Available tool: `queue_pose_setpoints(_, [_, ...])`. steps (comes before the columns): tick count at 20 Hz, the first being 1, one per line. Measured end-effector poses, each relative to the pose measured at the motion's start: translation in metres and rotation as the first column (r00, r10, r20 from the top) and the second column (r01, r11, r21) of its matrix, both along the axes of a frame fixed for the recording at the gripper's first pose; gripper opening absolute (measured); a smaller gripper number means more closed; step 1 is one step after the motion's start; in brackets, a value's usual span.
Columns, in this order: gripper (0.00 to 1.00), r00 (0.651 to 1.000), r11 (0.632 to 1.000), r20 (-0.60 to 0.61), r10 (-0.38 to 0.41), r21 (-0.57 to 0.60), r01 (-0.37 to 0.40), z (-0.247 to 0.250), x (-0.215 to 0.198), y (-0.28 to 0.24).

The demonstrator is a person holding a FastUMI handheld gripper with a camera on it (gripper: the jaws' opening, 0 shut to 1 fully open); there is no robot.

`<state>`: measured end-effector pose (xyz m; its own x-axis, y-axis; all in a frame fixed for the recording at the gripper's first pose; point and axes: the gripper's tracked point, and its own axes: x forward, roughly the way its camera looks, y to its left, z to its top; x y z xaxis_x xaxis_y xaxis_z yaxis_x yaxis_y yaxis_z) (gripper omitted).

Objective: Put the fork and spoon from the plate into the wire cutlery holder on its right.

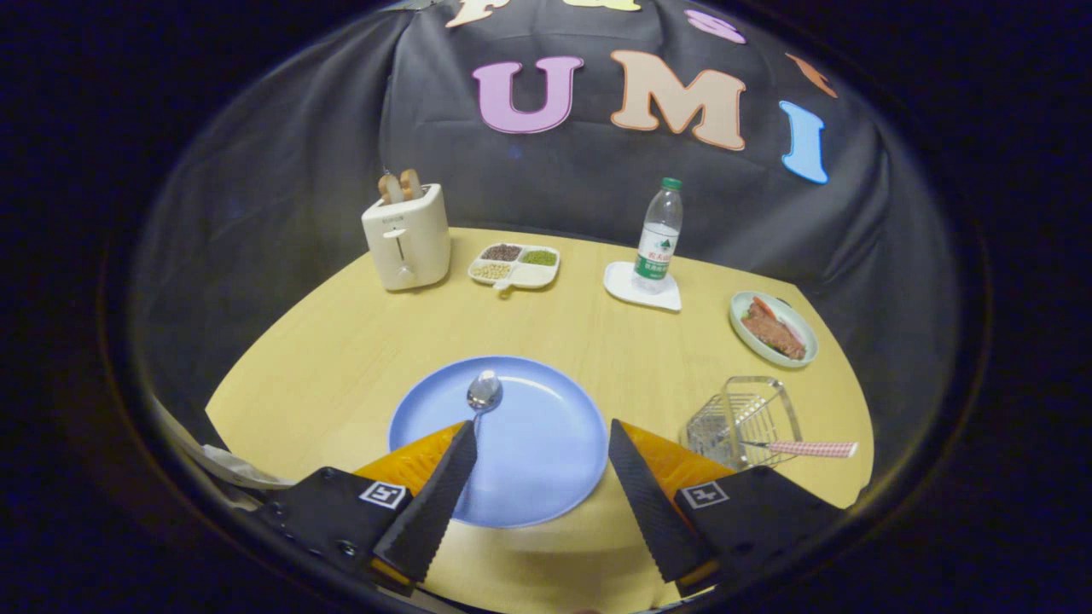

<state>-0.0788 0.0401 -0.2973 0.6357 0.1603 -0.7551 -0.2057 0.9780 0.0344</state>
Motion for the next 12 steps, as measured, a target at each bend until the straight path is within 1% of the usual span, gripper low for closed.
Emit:
queue_pose_setpoints(4, [1.00,1.000,1.000,-0.023,-0.020,0.023,0.020,-0.021,-0.006,0.023])
queue_pose_setpoints(12, [1.00,0.996,1.000,-0.094,0.005,-0.004,-0.006,-0.061,-0.024,0.047])
